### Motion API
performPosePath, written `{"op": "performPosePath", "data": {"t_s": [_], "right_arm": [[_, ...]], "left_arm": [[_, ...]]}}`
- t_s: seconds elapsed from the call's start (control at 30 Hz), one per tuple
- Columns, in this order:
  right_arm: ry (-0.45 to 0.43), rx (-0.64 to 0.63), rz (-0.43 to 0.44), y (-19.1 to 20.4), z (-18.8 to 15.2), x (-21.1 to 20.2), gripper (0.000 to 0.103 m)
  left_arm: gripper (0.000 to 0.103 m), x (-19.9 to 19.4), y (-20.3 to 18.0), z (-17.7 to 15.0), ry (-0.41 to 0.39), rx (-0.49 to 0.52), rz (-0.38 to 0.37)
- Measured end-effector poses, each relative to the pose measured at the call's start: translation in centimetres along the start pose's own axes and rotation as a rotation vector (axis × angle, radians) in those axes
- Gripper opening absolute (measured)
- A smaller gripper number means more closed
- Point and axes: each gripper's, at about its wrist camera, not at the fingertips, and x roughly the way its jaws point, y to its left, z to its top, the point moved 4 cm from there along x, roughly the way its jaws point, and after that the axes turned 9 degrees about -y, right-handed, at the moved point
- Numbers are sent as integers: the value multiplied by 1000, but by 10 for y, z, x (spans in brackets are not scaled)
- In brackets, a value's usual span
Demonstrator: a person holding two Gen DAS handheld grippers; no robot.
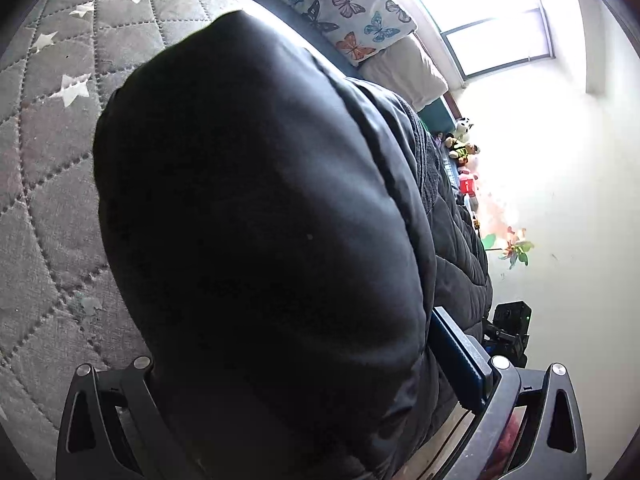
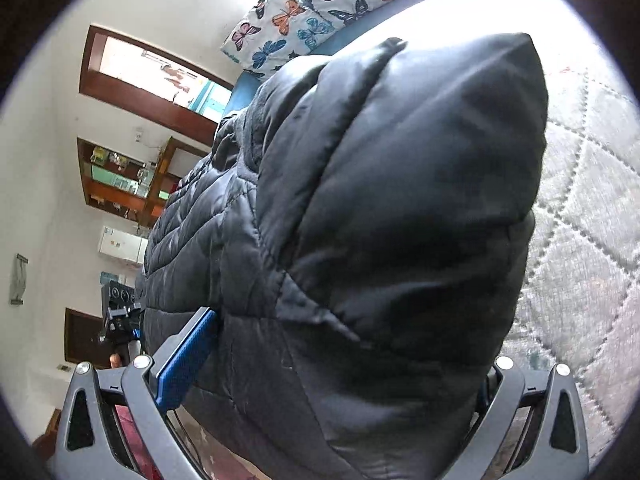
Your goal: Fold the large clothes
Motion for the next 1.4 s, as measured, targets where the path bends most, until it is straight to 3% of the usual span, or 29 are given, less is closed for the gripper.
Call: {"op": "performPosePath", "data": {"t_s": [0.33,0.53,0.7,0.83,0.9,1.07,1.2,1.33,1.4], "right_arm": [[-10,-43,-16,8,1,3,103],[-12,-68,-26,14,-1,5,103],[20,-85,-13,16,-1,10,103],[10,-99,-25,19,-1,11,103],[-15,-125,-42,25,-4,5,103],[-84,-275,-122,56,-9,-13,68],[-84,-368,-179,71,-17,-12,64],[-69,-310,-147,54,-12,-7,65],[-56,-289,-129,50,-8,-5,71]], "left_arm": [[103,7,-4,-2,-7,-12,2],[103,14,-17,0,-12,-4,59],[103,23,-19,4,-9,-29,45],[103,24,-32,1,-52,44,79],[97,21,-42,-6,-83,98,102],[79,15,-82,-20,-162,249,192],[76,12,-105,-24,-210,362,244],[76,26,-91,-18,-182,311,220],[77,27,-84,-25,-165,292,200]]}}
